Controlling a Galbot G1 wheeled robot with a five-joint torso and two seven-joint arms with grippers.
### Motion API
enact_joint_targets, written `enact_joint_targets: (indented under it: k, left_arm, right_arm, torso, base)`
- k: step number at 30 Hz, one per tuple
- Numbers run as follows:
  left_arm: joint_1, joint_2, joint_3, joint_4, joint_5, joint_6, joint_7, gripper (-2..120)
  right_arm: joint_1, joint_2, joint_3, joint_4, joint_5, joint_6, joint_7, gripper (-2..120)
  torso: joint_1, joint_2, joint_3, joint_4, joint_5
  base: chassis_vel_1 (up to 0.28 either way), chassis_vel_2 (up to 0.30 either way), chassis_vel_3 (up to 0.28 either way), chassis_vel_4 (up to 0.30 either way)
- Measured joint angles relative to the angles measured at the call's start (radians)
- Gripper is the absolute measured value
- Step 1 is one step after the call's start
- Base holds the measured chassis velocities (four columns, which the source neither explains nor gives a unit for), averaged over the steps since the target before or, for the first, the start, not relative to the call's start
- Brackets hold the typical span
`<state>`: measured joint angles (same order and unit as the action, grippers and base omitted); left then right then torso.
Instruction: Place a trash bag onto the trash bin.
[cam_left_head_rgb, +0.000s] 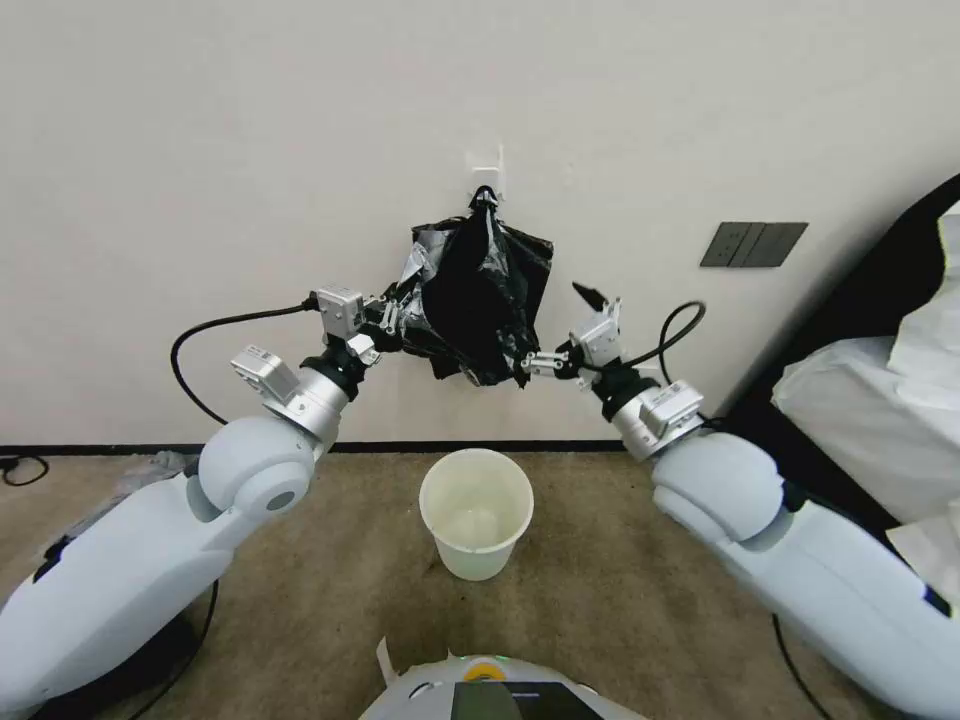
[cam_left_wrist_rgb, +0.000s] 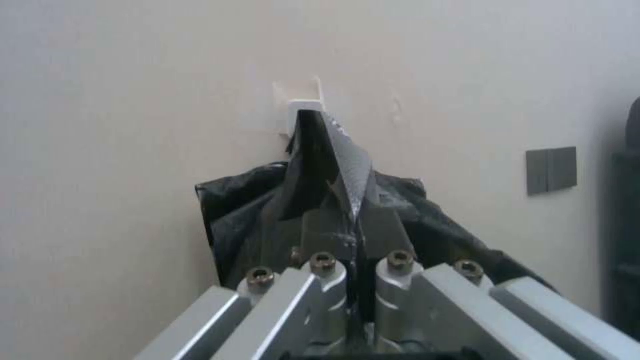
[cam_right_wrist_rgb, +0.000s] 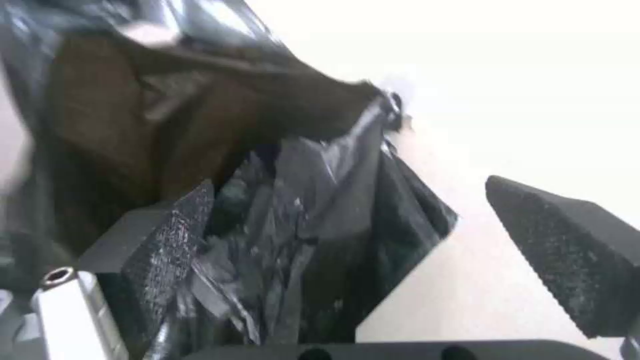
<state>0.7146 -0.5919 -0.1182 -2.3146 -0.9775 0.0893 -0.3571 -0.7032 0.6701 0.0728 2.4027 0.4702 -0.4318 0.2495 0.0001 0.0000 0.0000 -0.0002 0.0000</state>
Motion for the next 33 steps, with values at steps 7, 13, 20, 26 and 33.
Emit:
enact_joint_targets:
  k: [7, 13, 20, 26, 33]
  left_arm:
    - [-0.001, -0.004, 0.007, 0.006, 0.0, 0.005, -0.004, 0]
    - [-0.017, -0.014, 0.018, 0.03, 0.0, 0.007, -0.004, 0]
    - [0.0, 0.005, -0.007, 0.012, -0.002, 0.008, -0.003, 0]
    - [0.0, 0.002, -0.003, 0.013, -0.002, 0.006, 0.001, 0]
    - [-0.018, -0.009, 0.01, 0.023, -0.002, 0.006, 0.001, 0]
  right_arm:
    - [0.203, -0.021, -0.133, 0.018, 0.128, -0.13, 0.069, 100]
    - [0.437, 0.058, -0.285, -0.065, 0.397, -0.097, 0.076, 100]
    - [0.46, 0.072, -0.32, -0.096, 0.478, -0.078, 0.064, 100]
    - [0.53, 0.107, -0.405, -0.139, 0.323, -0.221, 0.142, 100]
    - [0.64, 0.105, -0.501, -0.148, 0.261, -0.281, 0.155, 100]
  torso:
    - [0.0, 0.0, 0.0, 0.0002, 0.0]
    - [0.0, 0.0, 0.0, 0.0007, -0.0003]
    - [0.0, 0.0, 0.0, -0.0001, 0.0001]
    - [0.0, 0.0, 0.0, 0.0005, 0.0]
    - [0.0, 0.0, 0.0, 0.0001, -0.0001]
  base:
    - [0.0, 0.0, 0.0, 0.0]
    - [0.0, 0.0, 0.0, 0.0]
    - [0.0, 0.0, 0.0, 0.0]
    - [0.0, 0.0, 0.0, 0.0]
    - [0.0, 0.0, 0.0, 0.0]
